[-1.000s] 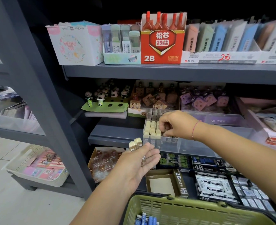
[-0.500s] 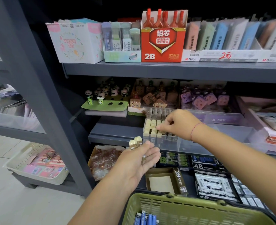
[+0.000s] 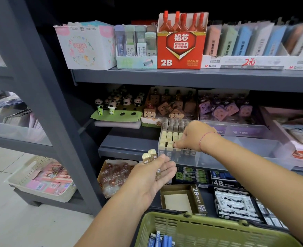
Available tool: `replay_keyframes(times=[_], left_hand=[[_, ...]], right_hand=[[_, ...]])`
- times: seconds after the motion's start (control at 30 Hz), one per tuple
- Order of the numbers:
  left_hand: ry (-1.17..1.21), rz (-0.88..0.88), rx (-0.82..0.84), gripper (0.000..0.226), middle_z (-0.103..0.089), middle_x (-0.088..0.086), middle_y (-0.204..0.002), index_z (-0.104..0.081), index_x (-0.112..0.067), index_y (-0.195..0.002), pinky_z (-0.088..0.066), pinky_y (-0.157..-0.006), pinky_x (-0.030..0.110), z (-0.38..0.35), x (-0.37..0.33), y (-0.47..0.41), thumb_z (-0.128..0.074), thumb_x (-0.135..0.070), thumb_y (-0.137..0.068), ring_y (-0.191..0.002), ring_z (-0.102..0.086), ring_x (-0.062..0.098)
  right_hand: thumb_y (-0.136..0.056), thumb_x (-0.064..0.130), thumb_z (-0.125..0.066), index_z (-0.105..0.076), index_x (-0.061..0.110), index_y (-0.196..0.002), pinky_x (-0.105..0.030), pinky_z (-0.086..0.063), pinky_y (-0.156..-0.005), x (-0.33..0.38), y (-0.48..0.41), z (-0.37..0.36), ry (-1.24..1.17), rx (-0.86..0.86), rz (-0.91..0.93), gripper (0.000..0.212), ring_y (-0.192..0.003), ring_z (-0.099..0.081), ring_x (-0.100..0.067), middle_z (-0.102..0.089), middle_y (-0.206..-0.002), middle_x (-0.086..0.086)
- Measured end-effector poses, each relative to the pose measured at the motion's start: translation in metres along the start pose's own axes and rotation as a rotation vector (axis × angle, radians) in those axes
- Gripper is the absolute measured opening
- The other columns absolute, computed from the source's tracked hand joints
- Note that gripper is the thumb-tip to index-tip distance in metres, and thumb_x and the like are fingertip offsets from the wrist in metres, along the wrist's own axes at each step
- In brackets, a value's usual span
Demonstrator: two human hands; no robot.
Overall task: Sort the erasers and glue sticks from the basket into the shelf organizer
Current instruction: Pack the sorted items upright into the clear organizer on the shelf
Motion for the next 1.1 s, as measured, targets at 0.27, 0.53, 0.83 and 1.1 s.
replay_keyframes(times=[0.27,0.53,0.83,1.1], left_hand=[[0.006,-0.003,0.004,0.022,-0.073,0.021,-0.09,-0.065,0.008,-0.104,-0.06,-0.072,0.032,0.0,-0.001,0.0,-0.06,-0.009,-0.092,-0.081,-0.073,0.025],[-0.007,-0.005,-0.002,0.022,-0.073,0.021,-0.091,-0.065,0.008,-0.104,-0.06,-0.073,0.033,-0.001,-0.001,0.001,-0.06,-0.009,-0.092,-0.083,-0.073,0.026],[0.004,-0.001,-0.002,0.022,-0.073,0.022,-0.091,-0.064,0.009,-0.105,-0.06,-0.072,0.033,-0.001,0.001,0.0,-0.06,-0.009,-0.092,-0.083,-0.073,0.026],[-0.003,-0.01,0.0,0.022,-0.072,0.023,-0.091,-0.064,0.009,-0.104,-0.06,-0.072,0.031,-0.002,0.0,0.0,-0.059,-0.009,-0.093,-0.083,-0.072,0.026]], right_hand=[[-0.08,0.036,-0.067,-0.066,0.01,-0.076,-0.03,-0.042,-0.074,0.002,0.005,0.008,0.039,-0.034,0.057,0.026,-0.076,-0.058,-0.024,-0.062,-0.074,-0.003],[-0.08,0.028,-0.072,-0.073,0.021,-0.082,-0.029,-0.049,-0.081,0.017,0.013,0.014,0.1,-0.063,0.341,0.007,-0.085,-0.063,-0.013,-0.07,-0.084,0.008],[-0.082,0.02,-0.071,-0.064,0.022,-0.11,-0.027,-0.05,-0.081,0.014,0.007,0.007,0.093,-0.027,0.412,0.029,-0.084,-0.062,-0.011,-0.071,-0.09,0.006],[-0.084,0.021,-0.07,-0.062,0.028,-0.111,-0.022,-0.043,-0.072,0.018,0.006,0.009,0.18,0.09,0.514,0.029,-0.074,-0.055,-0.007,-0.061,-0.083,0.013]])
Point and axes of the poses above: each hand's wrist, its own y-axis away from the middle knuckle, its own z-axis out of the back of the hand, x = y × z, the point moved 7 cm from there along -y, towards the middle knuckle
